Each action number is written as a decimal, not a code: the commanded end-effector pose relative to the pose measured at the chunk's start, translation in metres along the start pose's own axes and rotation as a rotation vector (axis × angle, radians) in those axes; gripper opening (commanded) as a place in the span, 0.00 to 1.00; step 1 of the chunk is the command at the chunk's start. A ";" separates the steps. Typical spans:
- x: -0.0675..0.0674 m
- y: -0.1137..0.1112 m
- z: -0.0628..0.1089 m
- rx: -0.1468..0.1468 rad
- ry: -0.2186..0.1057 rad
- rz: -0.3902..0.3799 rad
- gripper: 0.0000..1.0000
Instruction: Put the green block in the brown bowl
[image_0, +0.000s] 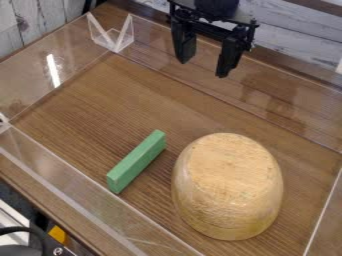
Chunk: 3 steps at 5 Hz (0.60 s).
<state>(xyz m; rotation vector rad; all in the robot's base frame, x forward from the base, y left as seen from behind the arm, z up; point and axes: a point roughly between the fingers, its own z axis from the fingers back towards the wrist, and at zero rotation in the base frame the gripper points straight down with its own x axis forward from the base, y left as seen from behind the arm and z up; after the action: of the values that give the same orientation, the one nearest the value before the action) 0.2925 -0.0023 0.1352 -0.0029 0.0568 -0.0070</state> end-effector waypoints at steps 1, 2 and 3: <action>-0.004 0.001 -0.006 0.000 0.017 0.000 1.00; -0.024 0.012 -0.015 -0.005 0.027 0.004 1.00; -0.043 0.024 -0.019 -0.002 0.024 -0.009 1.00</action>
<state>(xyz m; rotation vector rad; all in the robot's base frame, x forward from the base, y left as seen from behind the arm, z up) 0.2458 0.0203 0.1078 -0.0140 0.1266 -0.0051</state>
